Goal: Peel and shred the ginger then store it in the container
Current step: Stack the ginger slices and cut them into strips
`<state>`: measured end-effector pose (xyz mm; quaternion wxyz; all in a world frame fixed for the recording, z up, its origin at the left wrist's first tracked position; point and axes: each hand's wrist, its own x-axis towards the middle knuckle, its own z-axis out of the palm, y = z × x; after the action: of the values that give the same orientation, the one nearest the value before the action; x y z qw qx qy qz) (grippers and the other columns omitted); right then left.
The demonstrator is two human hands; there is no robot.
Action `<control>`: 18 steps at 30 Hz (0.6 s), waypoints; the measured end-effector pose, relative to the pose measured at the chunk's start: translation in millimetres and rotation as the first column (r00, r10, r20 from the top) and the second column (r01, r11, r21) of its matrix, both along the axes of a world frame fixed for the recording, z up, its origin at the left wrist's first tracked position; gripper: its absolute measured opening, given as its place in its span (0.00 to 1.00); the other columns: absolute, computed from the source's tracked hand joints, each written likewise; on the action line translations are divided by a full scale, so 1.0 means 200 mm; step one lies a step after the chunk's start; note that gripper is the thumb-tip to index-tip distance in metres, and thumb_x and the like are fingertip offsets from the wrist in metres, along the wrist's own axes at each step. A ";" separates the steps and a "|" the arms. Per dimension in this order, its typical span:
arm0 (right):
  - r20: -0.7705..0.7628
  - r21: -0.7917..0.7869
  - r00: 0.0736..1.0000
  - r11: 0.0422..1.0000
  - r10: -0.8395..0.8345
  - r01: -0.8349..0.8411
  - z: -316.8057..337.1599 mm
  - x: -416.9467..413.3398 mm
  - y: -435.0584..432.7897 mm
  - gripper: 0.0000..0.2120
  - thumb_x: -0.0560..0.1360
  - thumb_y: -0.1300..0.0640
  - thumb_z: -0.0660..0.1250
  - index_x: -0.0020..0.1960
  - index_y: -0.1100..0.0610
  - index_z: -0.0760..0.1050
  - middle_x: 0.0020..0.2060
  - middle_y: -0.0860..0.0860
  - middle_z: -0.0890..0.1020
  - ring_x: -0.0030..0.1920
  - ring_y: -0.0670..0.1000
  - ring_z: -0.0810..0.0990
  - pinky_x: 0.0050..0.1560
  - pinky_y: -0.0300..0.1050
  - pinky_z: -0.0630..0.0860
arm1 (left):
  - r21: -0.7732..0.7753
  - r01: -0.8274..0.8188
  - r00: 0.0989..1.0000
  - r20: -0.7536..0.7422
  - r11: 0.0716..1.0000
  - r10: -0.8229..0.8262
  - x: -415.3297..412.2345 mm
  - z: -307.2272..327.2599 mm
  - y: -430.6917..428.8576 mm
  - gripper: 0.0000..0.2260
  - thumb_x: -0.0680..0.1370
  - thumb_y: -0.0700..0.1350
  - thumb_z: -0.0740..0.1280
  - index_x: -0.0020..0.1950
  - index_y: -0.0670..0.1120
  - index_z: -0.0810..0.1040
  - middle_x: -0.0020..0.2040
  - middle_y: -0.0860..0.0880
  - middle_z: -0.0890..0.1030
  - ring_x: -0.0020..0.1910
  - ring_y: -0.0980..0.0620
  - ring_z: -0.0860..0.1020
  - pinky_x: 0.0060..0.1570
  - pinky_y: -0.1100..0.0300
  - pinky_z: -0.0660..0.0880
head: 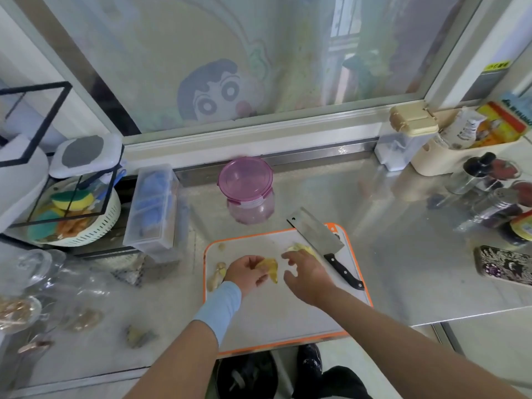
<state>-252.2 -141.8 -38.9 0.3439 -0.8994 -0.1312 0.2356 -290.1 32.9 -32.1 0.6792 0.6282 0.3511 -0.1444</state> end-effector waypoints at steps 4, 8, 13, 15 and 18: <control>-0.307 0.161 0.950 0.981 -0.050 0.104 0.01 -0.08 0.13 0.15 0.74 0.50 0.67 0.61 0.45 0.76 0.51 0.43 0.81 0.41 0.42 0.77 0.34 0.30 0.71 | -0.153 -0.138 0.990 -0.007 0.978 0.139 -0.08 -0.01 0.00 0.06 0.76 0.33 0.69 0.51 0.39 0.77 0.43 0.42 0.83 0.40 0.46 0.81 0.46 0.53 0.80; -0.384 0.202 0.920 0.965 -0.078 0.166 0.02 -0.08 0.14 0.07 0.73 0.55 0.72 0.51 0.54 0.80 0.38 0.55 0.85 0.35 0.48 0.80 0.38 0.45 0.80 | -0.182 -0.185 0.983 -0.027 0.966 0.184 -0.15 -0.03 0.02 0.07 0.76 0.36 0.70 0.52 0.41 0.77 0.43 0.43 0.83 0.41 0.47 0.82 0.46 0.54 0.79; -0.340 0.060 0.937 0.992 -0.086 0.112 -0.01 0.00 0.18 0.03 0.77 0.60 0.68 0.49 0.55 0.80 0.35 0.52 0.83 0.30 0.46 0.80 0.34 0.39 0.78 | -0.100 -0.308 0.951 -0.035 0.946 0.306 -0.17 -0.04 0.09 0.05 0.78 0.34 0.67 0.53 0.39 0.76 0.36 0.44 0.75 0.29 0.52 0.71 0.35 0.60 0.77; -0.323 0.011 0.942 0.995 -0.087 0.096 -0.01 0.04 0.22 0.04 0.77 0.61 0.67 0.49 0.54 0.79 0.40 0.52 0.82 0.32 0.47 0.80 0.33 0.39 0.77 | -0.071 -0.341 0.940 -0.023 0.937 0.340 -0.19 -0.03 0.14 0.07 0.77 0.35 0.69 0.54 0.40 0.77 0.36 0.44 0.75 0.29 0.51 0.71 0.31 0.61 0.75; -0.344 -0.009 0.938 0.999 -0.053 0.053 -0.01 0.09 0.33 0.07 0.75 0.63 0.66 0.48 0.55 0.80 0.42 0.56 0.82 0.31 0.52 0.80 0.32 0.42 0.78 | -0.086 -0.363 0.932 -0.034 0.928 0.361 -0.24 -0.04 0.21 0.09 0.74 0.36 0.73 0.53 0.44 0.81 0.39 0.44 0.79 0.35 0.47 0.75 0.38 0.57 0.78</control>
<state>-234.2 -75.9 -41.0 0.3678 -0.8476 -0.0451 0.3797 -337.3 75.5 -39.6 0.7188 0.5200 0.4599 -0.0379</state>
